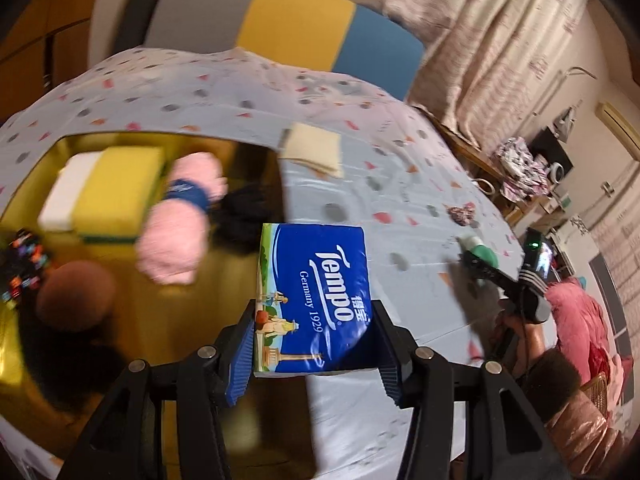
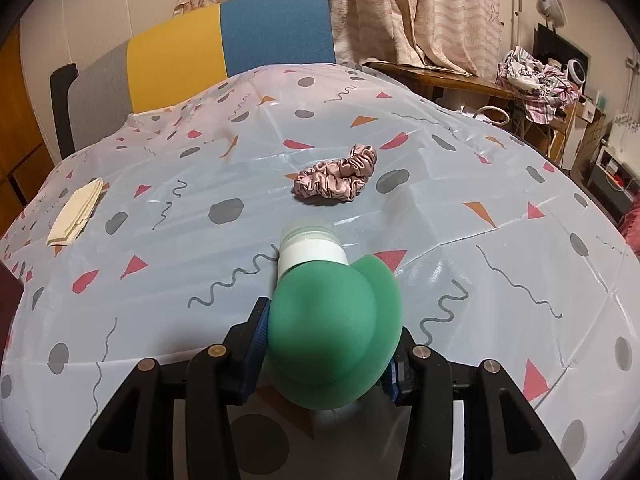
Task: Organize rigid objects
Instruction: 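Carry the Tempo pack into the tray and open the left tool while the right tool holds the brush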
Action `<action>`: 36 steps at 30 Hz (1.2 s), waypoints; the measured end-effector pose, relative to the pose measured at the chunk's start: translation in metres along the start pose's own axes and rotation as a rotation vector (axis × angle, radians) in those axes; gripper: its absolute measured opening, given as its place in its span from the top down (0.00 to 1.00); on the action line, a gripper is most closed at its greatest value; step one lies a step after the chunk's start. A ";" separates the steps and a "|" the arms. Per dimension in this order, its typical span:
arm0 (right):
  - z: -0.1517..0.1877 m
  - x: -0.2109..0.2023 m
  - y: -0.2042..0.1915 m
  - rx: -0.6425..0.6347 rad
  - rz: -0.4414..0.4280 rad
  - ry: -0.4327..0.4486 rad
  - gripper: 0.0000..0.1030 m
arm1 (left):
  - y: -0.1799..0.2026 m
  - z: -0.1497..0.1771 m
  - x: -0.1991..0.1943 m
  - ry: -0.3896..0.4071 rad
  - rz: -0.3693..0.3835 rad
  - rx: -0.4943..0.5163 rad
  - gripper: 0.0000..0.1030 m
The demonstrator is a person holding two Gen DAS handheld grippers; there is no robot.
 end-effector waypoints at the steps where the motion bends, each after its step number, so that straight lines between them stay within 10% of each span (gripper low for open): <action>1: 0.000 0.000 0.000 -0.001 0.002 -0.001 0.53 | -0.007 0.001 0.000 -0.005 -0.007 -0.011 0.49; 21: 0.001 -0.011 -0.021 -0.101 0.086 0.028 0.53 | -0.035 0.004 0.030 -0.095 -0.001 -0.088 0.40; 36: 0.018 -0.052 -0.069 -0.048 -0.113 -0.003 0.55 | -0.075 0.026 -0.019 0.022 -0.032 -0.100 0.40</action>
Point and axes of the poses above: each gripper's, at about its wrist camera, not at the fingertips, and x roughly the way its jaws point, y to its right, z to its underside, the point moved 1 cm from there along x, roughly the way its jaws point, and after that the axes turned 11 degrees about -z, right-handed, at the moved point
